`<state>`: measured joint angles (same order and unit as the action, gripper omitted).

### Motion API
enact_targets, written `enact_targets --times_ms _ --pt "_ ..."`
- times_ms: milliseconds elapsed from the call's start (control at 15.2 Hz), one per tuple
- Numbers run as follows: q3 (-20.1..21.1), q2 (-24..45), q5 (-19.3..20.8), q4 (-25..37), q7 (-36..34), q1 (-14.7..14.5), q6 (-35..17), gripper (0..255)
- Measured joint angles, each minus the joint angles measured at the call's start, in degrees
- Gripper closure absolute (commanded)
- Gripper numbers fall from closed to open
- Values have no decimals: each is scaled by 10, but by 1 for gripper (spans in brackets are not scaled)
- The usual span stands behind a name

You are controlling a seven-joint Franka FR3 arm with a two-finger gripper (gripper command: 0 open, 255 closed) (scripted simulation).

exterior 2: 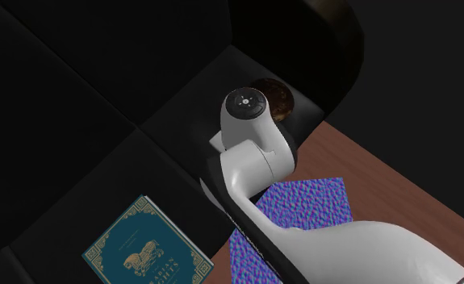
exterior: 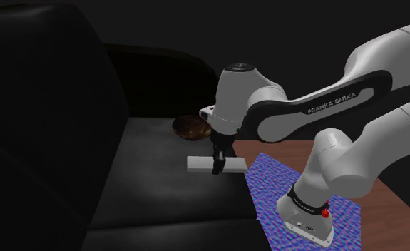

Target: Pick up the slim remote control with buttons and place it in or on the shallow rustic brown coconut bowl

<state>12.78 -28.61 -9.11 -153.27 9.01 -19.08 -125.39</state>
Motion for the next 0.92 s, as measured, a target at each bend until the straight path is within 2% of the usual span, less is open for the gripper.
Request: enact_targets --times_ms 726,924 --pt "-10 -38 6 57 -2 1 95 255" --pt "-28 -14 21 84 21 17 100 255"
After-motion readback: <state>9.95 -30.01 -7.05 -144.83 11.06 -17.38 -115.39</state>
